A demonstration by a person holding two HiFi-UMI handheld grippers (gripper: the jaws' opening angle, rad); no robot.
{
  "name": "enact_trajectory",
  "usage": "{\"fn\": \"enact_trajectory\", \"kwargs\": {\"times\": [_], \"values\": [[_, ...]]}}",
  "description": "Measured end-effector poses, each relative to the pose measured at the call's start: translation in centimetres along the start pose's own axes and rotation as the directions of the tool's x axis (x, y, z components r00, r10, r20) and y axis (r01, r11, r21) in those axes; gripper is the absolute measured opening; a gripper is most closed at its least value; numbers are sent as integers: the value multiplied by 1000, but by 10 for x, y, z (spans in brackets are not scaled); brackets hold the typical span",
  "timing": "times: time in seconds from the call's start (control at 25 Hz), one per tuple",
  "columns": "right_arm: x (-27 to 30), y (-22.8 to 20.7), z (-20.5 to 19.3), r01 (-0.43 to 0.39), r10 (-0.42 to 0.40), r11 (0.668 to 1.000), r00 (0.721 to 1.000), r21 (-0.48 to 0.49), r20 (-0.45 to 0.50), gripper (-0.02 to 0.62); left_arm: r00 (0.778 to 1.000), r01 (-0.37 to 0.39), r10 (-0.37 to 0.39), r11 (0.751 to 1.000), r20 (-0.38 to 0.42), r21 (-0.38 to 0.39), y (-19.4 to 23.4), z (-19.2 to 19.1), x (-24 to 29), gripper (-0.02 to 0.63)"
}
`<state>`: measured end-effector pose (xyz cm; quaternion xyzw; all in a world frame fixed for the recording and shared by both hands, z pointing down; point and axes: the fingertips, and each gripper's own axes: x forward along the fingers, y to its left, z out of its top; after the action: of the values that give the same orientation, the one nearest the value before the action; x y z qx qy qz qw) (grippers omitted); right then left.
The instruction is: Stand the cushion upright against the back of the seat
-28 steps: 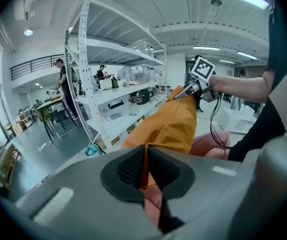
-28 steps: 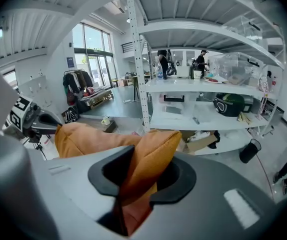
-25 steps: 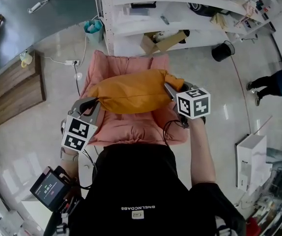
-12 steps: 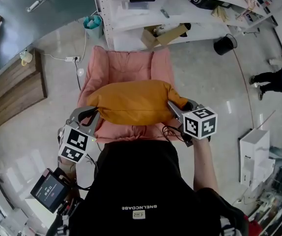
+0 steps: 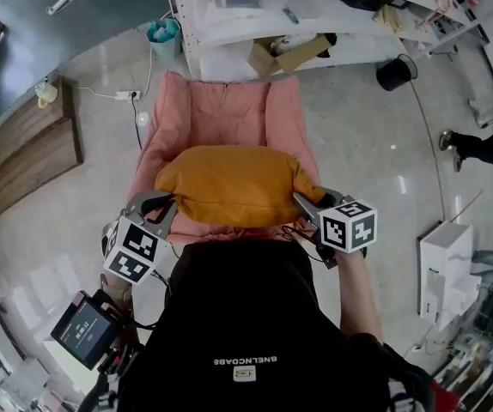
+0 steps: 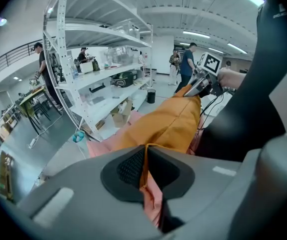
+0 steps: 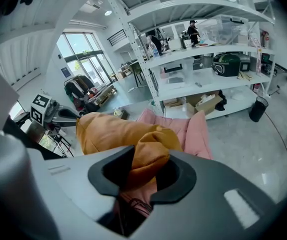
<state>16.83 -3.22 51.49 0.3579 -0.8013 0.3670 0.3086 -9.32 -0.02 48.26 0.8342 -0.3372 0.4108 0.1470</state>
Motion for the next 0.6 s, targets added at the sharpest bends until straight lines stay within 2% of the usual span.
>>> {"fn": "enact_trajectory", "kwargs": {"times": [0.2,0.6], "values": [[-11,5,5,27,-26,999,1000,-39,16,112,1000,23,-23,1000,-19,11,-6,0,-8,35],[3,-2,-6,49,-49,998,999,-34,-2,110,996,84,-85,995,-28,-49,-13,-13,10,35]]}}
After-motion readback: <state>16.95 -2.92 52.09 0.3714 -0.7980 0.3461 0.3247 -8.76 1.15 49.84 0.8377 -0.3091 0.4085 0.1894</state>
